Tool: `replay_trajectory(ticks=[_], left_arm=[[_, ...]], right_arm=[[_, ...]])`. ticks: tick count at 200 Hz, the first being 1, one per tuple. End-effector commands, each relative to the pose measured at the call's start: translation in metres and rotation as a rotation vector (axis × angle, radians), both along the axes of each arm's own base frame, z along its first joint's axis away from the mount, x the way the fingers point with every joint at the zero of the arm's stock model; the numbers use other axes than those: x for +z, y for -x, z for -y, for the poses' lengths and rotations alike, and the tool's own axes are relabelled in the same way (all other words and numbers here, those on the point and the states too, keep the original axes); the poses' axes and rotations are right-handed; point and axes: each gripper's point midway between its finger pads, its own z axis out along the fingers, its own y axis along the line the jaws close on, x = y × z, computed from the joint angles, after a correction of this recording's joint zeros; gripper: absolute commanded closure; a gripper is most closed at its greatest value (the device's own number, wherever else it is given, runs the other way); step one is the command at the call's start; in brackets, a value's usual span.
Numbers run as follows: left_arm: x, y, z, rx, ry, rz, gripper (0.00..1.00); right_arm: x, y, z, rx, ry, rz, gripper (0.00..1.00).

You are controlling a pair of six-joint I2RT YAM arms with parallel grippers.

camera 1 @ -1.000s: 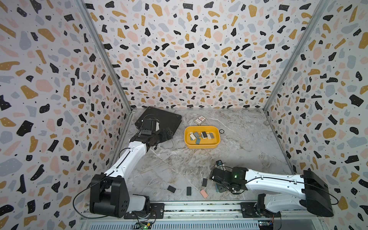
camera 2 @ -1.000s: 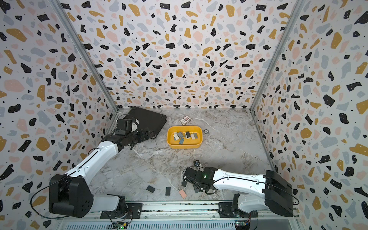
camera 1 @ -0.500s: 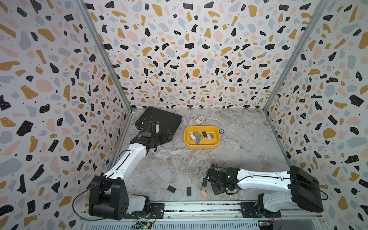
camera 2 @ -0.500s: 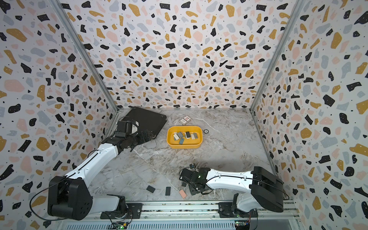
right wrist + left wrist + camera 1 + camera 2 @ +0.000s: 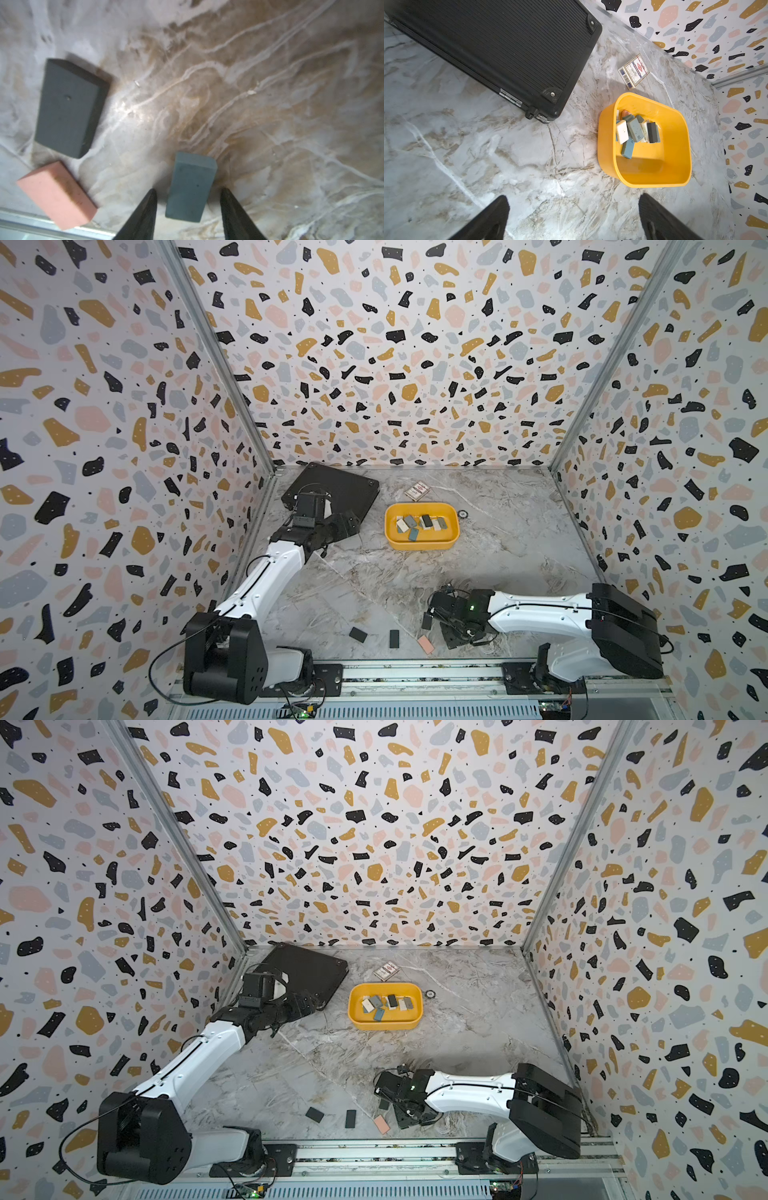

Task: Put the eraser in the storage box
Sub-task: Pick up the eraser from the center of the board, then place the eraser in the storage box.

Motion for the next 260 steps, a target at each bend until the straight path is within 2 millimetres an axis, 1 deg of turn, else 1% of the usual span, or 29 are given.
replay_trajectory(ticks=[1, 24, 40, 52, 88, 103, 114, 129, 148, 166, 186, 189, 195, 217, 231, 232, 235, 247, 260], left_arm=[[0.008, -0.002, -0.001, 0.002, 0.005, 0.039, 0.03], [0.008, -0.003, 0.000, 0.001, 0.008, 0.039, 0.03], [0.006, -0.003, 0.000, 0.000, 0.007, 0.037, 0.03], [0.006, -0.003, 0.000, 0.000, 0.008, 0.036, 0.02], [0.007, -0.003, 0.000, 0.000, 0.012, 0.039, 0.03], [0.007, -0.004, 0.000, 0.000, 0.013, 0.038, 0.02], [0.008, -0.005, 0.001, 0.000, 0.014, 0.040, 0.03], [0.009, -0.005, 0.001, 0.000, 0.015, 0.040, 0.03], [0.013, -0.007, 0.001, 0.000, 0.015, 0.043, 0.03], [0.019, -0.009, 0.001, 0.003, 0.013, 0.053, 0.03], [0.028, -0.015, 0.000, 0.007, 0.010, 0.070, 0.03], [0.029, -0.016, 0.000, 0.007, 0.011, 0.071, 0.03], [0.032, -0.018, 0.001, 0.007, 0.011, 0.075, 0.03], [0.041, -0.026, 0.002, 0.008, 0.012, 0.084, 0.03], [0.046, -0.031, 0.002, 0.008, 0.006, 0.086, 0.03], [0.047, -0.032, 0.001, 0.009, 0.007, 0.086, 0.03], [0.047, -0.033, 0.002, 0.008, 0.007, 0.085, 0.03], [0.053, -0.038, 0.002, 0.005, 0.002, 0.090, 0.03], [0.059, -0.044, 0.003, 0.004, -0.003, 0.091, 0.03]], right_arm=[[-0.006, 0.002, 0.002, -0.010, 0.008, -0.019, 0.50], [-0.009, 0.002, 0.000, -0.002, 0.013, -0.035, 0.53], [-0.011, 0.003, -0.001, -0.001, 0.012, -0.043, 0.56], [-0.011, 0.003, -0.001, 0.000, 0.011, -0.046, 0.60], [-0.009, 0.000, -0.002, 0.013, 0.022, -0.040, 0.78], [-0.003, -0.004, -0.002, 0.020, 0.030, -0.018, 0.83], [0.003, -0.008, -0.001, 0.025, 0.035, 0.009, 0.85], [0.013, -0.016, -0.001, 0.031, 0.033, 0.044, 0.85], [0.030, -0.030, -0.002, 0.043, 0.041, 0.088, 0.85], [0.052, -0.049, -0.003, 0.061, 0.052, 0.139, 0.85], [0.079, -0.076, -0.010, 0.073, 0.021, 0.195, 0.85], [0.084, -0.086, -0.007, 0.051, 0.017, 0.202, 0.85], [0.092, -0.098, -0.007, 0.046, 0.007, 0.218, 0.85], [0.121, -0.142, -0.012, 0.048, -0.025, 0.266, 0.84], [0.137, -0.175, -0.014, 0.037, -0.040, 0.297, 0.84], [0.135, -0.177, -0.012, 0.033, -0.036, 0.293, 0.84], [0.140, -0.183, -0.015, 0.033, -0.045, 0.299, 0.84], [0.144, -0.208, -0.019, 0.021, -0.065, 0.300, 0.83], [0.144, -0.233, -0.025, 0.014, -0.075, 0.296, 0.83]])
